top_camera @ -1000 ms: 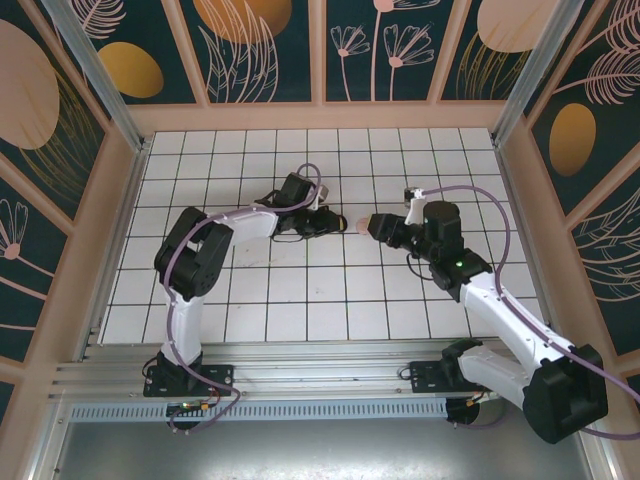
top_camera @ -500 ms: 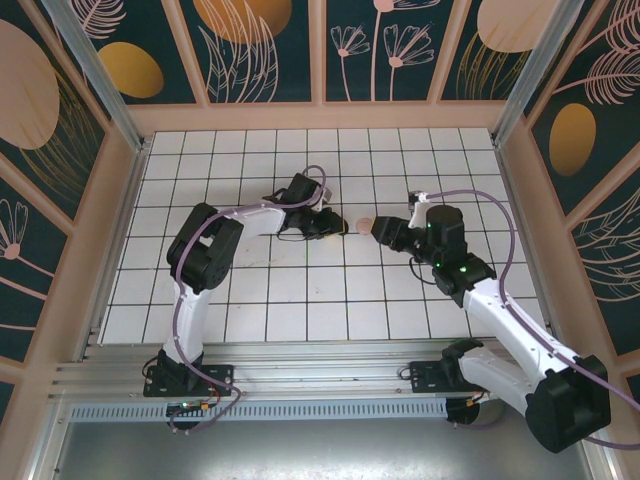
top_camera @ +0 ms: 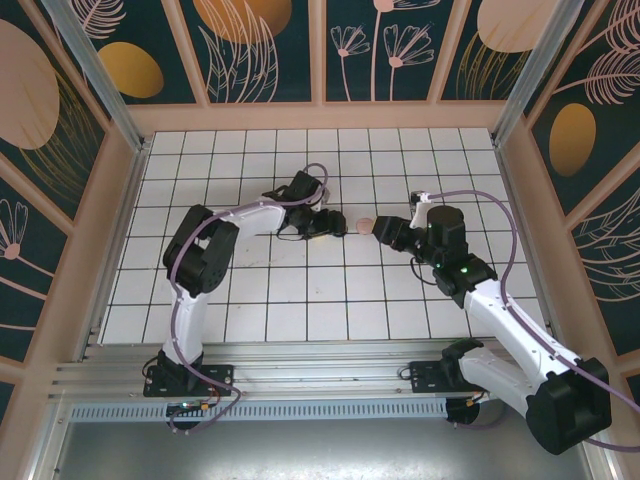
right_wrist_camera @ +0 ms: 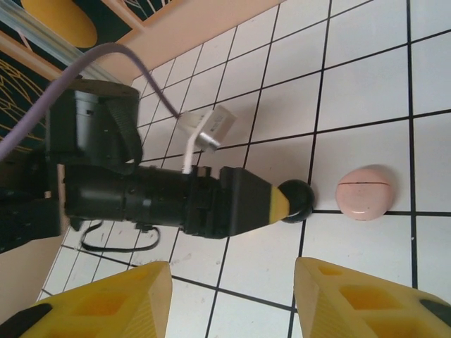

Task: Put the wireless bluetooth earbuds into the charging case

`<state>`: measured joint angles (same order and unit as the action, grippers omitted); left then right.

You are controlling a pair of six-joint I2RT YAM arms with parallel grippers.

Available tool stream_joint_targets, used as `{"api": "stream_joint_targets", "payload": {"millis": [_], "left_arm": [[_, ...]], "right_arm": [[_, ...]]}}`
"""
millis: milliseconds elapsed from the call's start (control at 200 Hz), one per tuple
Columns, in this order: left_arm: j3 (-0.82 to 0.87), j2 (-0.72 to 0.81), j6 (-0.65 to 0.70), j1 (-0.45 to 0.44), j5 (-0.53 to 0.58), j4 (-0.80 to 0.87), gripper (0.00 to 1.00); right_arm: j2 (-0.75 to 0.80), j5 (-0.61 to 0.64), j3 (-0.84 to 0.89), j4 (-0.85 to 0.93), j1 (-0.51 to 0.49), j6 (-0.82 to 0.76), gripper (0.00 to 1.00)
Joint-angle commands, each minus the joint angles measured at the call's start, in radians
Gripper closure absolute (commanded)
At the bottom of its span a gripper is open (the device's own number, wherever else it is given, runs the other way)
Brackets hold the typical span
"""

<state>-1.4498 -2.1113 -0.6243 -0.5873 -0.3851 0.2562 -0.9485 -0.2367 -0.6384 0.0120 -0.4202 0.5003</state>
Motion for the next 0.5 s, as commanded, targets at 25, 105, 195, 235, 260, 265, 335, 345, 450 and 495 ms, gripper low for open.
{"api": "stream_joint_targets", "payload": {"millis": [25,105,195,235,260,265,335,345,450,495], "left_arm": [[0.005,0.136,0.101,0.015,0.182,0.115,0.26],[0.046,0.218,0.137,0.032,0.271,0.116,0.22],[0.124,0.322,0.168,0.071,0.384,0.08,0.14],[0.173,0.378,0.177,0.094,0.438,0.04,0.09],[0.209,0.419,0.183,0.109,0.473,0.011,0.03],[0.217,0.429,0.185,0.112,0.481,0.003,0.02],[0.323,0.531,0.204,0.152,0.591,-0.096,0.01],[0.339,0.545,0.205,0.155,0.608,-0.112,0.01],[0.514,0.669,0.244,0.188,0.805,-0.28,0.01],[0.586,0.709,0.268,0.193,0.9,-0.356,0.02]], "right_arm": [[0.003,0.087,0.018,-0.048,0.002,-0.055,0.46],[-0.015,0.144,0.03,-0.092,0.005,-0.101,0.36],[-0.039,0.229,0.04,-0.141,0.01,-0.155,0.04],[-0.052,0.272,0.046,-0.169,0.014,-0.184,0.01],[-0.061,0.297,0.053,-0.192,0.018,-0.2,0.01],[-0.062,0.302,0.054,-0.198,0.02,-0.202,0.01],[-0.084,0.354,0.08,-0.267,0.036,-0.232,0.01],[-0.087,0.36,0.083,-0.277,0.04,-0.235,0.01],[-0.117,0.421,0.133,-0.386,0.089,-0.267,0.01],[-0.128,0.432,0.157,-0.434,0.114,-0.302,0.01]]}}
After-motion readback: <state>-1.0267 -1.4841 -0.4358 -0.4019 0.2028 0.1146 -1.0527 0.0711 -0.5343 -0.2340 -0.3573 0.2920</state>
